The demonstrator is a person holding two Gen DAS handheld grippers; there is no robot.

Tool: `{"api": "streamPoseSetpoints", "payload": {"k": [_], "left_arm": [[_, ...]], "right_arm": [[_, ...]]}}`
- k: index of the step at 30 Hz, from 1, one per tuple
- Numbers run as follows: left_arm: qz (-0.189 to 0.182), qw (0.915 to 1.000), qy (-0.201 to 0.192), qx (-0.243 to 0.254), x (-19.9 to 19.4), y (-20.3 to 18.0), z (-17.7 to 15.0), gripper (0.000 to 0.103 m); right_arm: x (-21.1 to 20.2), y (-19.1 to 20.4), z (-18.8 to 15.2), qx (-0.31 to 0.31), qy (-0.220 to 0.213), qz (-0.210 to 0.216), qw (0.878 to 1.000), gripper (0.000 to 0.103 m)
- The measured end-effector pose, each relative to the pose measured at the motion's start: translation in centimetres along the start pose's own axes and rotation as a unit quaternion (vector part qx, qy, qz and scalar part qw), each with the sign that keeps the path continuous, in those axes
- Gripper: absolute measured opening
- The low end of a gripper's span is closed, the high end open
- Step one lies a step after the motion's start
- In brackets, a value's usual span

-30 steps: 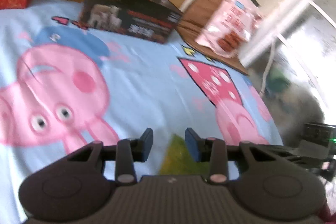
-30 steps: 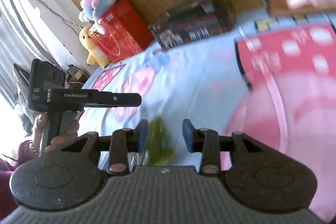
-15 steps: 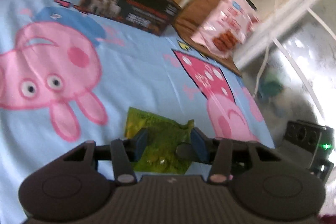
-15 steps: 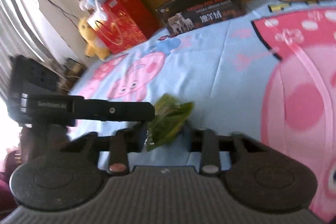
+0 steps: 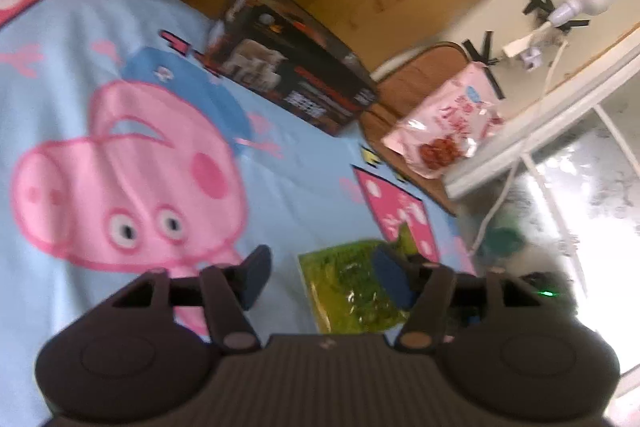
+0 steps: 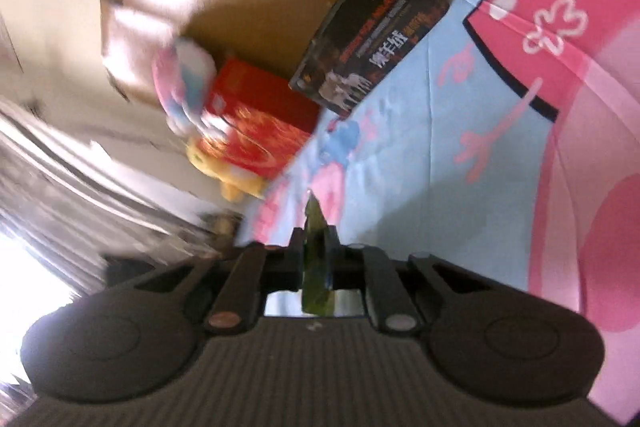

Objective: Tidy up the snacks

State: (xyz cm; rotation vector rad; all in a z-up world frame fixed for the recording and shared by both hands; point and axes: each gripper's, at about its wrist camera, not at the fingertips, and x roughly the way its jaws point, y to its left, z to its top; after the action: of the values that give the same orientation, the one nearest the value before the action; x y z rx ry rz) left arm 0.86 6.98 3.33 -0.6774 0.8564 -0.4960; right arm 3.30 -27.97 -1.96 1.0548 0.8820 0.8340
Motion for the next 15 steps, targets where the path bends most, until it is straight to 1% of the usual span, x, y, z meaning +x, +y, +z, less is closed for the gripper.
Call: {"api": "streamPoseSetpoints", "payload": {"k": [1,2,3,5,6,7,8,9,10,11,13,15], "left_arm": [[-0.001,1.0,0.002,0.002,0.3,-0.2,-0.1,0.076],[-0.002,1.0,0.004,0.004,0.6,-0.3,-0.2,0.079],[-0.006,1.0,0.006,0.004,0.9,-0.4,-0.3,0.082],[-0.023,0.9997,0.012,-0.004,1.5,-0.5,-0.3,0.082],[-0.036,0.9992,0.013,-0.009,1.8,-0.6,-0.1,0.079],[-0.047,0.9988,0.013,-0.01,2.0,-0.8,0.1,0.066],[-0.06,0.9981,0.016,-0.006,2.4,-1.2,0.8,0.057],[-0.071,0.9973,0.017,0.0,2.6,-1.6,1.5,0.043],[-0.069,0.9975,0.013,0.007,2.6,-2.2,2.4,0.045],[-0.062,0.9978,0.001,0.023,2.6,-2.9,3.6,0.043],[-0.049,0.9972,-0.02,0.052,2.6,-4.0,6.0,0.033],[-0.031,0.9962,-0.041,0.07,2.7,-4.9,9.1,0.033]], "right_arm": [[-0.2,-0.1,0.2,0.013,-0.004,0.012,1.0,0.011],[-0.4,-0.2,0.4,0.021,-0.007,0.02,1.0,0.011],[-0.6,-0.1,0.6,0.027,-0.01,0.026,0.999,0.011],[-0.7,0.1,1.2,0.04,-0.015,0.045,0.998,0.011],[-0.7,0.2,1.6,0.048,-0.017,0.057,0.997,0.011],[-0.6,0.3,2.0,0.054,-0.018,0.068,0.996,0.011],[-0.3,0.5,2.6,0.059,-0.019,0.078,0.995,0.011],[0.2,0.8,3.2,0.06,-0.019,0.084,0.994,0.011],[0.5,1.1,4.0,0.057,-0.02,0.084,0.995,0.012],[0.9,1.8,4.9,0.049,-0.027,0.083,0.995,0.012],[1.6,3.0,7.1,0.035,-0.039,0.095,0.994,0.012],[2.7,4.4,9.5,0.013,-0.057,0.093,0.994,0.012]]}}
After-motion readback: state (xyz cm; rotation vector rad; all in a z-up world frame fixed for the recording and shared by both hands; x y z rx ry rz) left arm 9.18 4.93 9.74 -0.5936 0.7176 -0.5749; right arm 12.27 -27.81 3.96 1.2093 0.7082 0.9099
